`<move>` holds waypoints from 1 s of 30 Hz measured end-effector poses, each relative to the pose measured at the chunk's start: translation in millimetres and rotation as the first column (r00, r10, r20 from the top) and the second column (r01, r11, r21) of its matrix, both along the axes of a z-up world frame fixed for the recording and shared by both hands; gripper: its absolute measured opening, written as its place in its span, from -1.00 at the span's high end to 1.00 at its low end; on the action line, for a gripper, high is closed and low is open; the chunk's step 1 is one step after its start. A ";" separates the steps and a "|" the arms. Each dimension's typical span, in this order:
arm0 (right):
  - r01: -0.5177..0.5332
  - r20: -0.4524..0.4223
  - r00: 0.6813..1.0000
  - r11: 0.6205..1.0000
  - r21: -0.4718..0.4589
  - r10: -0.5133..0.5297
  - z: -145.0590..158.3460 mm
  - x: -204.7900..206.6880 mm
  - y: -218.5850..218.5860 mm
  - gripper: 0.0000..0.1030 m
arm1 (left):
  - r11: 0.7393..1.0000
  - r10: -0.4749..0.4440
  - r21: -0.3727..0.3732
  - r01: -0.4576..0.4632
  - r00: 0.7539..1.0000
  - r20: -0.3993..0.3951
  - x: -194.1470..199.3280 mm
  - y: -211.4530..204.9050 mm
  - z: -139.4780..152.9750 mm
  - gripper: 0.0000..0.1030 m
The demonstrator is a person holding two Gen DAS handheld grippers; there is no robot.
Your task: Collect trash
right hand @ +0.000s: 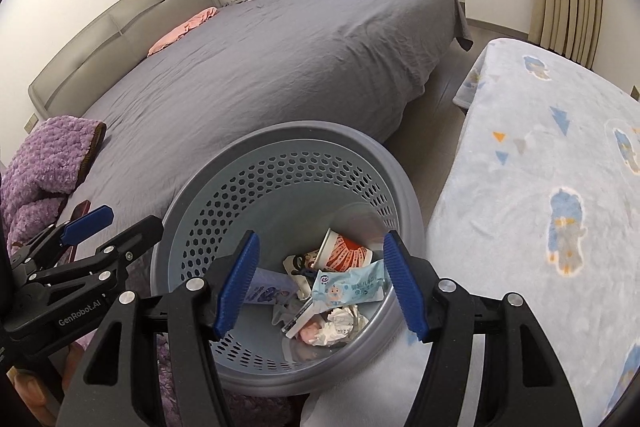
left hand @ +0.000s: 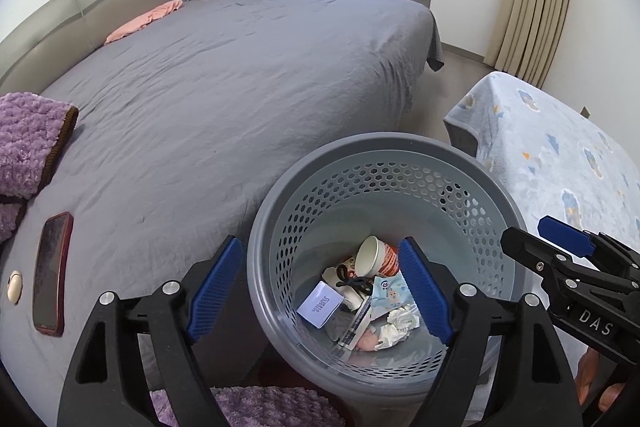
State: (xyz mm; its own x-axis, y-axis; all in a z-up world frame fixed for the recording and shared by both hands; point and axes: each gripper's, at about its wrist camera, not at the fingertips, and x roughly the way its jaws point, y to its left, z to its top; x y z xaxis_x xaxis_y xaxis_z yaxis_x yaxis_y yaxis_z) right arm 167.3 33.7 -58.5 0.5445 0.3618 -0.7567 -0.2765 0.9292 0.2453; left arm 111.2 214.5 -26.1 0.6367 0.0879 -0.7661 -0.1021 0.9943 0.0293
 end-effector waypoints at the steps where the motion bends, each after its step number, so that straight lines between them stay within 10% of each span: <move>1: 0.002 0.000 1.000 1.000 0.000 -0.002 0.3 -0.4 -0.6 -0.20 | 1.000 0.002 0.003 -0.002 1.000 0.001 -0.5 -0.1 0.8 -0.56; 30: 0.026 0.033 0.999 1.000 -0.004 -0.026 12.5 -11.2 -7.1 -0.22 | 0.999 0.024 0.038 -0.026 0.999 0.029 -10.4 -1.8 15.3 -0.87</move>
